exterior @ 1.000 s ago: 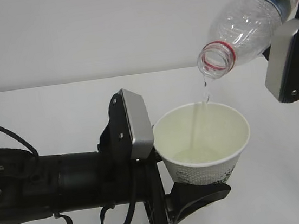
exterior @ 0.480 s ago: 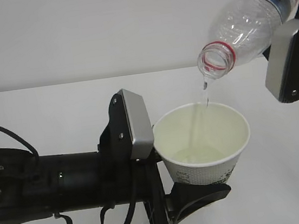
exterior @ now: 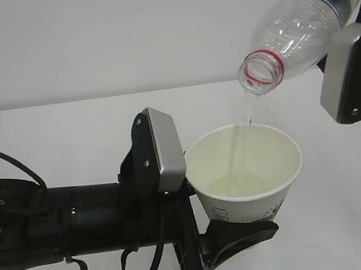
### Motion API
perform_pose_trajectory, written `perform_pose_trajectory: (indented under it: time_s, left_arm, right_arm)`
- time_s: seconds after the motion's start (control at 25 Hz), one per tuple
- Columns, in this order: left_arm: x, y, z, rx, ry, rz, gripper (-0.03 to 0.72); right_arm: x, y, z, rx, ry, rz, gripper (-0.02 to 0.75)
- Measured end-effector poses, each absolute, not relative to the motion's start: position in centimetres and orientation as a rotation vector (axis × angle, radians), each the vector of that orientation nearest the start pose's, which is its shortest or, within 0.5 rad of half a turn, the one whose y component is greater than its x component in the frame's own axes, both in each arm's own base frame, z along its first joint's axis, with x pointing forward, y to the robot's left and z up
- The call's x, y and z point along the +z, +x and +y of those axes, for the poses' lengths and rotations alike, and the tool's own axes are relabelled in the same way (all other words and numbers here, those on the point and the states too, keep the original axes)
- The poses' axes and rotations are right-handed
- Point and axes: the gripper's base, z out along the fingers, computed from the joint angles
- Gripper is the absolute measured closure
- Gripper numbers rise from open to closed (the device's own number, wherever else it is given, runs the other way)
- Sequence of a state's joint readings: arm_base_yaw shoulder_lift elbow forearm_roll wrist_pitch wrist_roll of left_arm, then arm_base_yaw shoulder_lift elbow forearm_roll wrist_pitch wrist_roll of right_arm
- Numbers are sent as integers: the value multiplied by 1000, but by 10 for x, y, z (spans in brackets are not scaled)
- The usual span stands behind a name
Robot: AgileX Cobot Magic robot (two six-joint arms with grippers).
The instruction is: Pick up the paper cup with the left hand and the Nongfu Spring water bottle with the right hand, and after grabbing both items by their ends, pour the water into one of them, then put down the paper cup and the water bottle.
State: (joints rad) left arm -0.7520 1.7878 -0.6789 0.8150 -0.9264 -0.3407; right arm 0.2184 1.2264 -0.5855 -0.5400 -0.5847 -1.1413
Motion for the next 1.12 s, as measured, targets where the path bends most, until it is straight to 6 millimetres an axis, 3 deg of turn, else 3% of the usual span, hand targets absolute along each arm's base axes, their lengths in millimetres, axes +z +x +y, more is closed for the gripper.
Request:
perform_pose_trajectory:
  time_s: [1.12]
  left_arm:
    - [167, 197, -257, -932, 1264, 1425, 172]
  right_arm:
    - [285, 241, 80, -851, -1461, 816, 234]
